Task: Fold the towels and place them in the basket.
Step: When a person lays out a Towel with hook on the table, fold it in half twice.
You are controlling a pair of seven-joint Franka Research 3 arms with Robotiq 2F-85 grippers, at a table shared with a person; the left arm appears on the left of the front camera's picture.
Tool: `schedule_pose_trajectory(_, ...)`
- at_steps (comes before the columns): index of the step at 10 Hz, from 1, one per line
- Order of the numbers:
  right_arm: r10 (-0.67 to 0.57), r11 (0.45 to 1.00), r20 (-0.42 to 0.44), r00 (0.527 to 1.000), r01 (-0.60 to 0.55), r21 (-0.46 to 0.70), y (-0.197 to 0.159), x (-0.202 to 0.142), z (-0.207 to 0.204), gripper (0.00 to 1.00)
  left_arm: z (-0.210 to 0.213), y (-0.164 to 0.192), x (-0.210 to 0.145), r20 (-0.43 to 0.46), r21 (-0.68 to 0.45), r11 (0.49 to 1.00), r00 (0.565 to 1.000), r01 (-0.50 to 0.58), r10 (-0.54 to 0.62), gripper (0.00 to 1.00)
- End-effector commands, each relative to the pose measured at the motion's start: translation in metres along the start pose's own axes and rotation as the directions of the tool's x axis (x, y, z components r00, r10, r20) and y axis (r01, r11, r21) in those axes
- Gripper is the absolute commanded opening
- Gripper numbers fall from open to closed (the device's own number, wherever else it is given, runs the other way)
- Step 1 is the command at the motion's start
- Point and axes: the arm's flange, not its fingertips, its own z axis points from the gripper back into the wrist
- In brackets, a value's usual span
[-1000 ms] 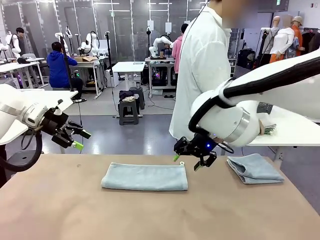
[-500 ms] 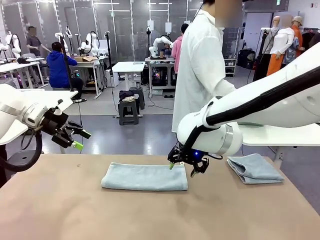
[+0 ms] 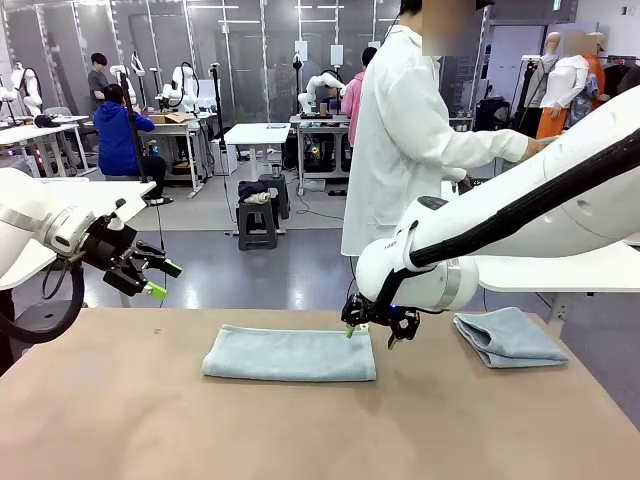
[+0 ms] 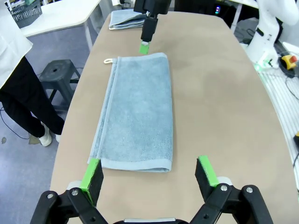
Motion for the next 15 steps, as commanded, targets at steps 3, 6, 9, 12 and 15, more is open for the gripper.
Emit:
schedule_pose_trajectory(3,-0.012,0.998,0.017,1.0,0.013,-0.06,0.02,0.004,-0.016,0.97,0.002,-0.002,0.001,0.0,0.002,1.0,1.0,0.001,-0.001,1.0)
schedule_pose_trajectory(6,-0.006,0.995,0.003,1.0,0.006,-0.101,0.028,0.001,-0.025,0.97,0.002,-0.002,0.001,0.0,0.002,1.0,1.0,0.001,-0.001,1.0)
schedule_pose_trajectory(9,0.005,0.994,-0.014,1.0,-0.006,-0.105,0.032,0.002,-0.036,0.97,0.002,-0.002,0.001,0.0,0.002,1.0,1.0,0.001,-0.001,1.0)
schedule_pose_trajectory(12,-0.004,0.993,-0.032,0.999,0.0,-0.117,0.033,0.004,-0.04,0.67,0.002,-0.002,0.001,0.0,0.002,1.0,1.0,0.001,-0.001,1.0)
schedule_pose_trajectory(15,-0.007,0.991,-0.038,0.999,0.002,-0.131,0.033,0.004,-0.042,0.67,0.002,-0.002,0.001,0.0,0.002,1.0,1.0,0.001,-0.001,1.0)
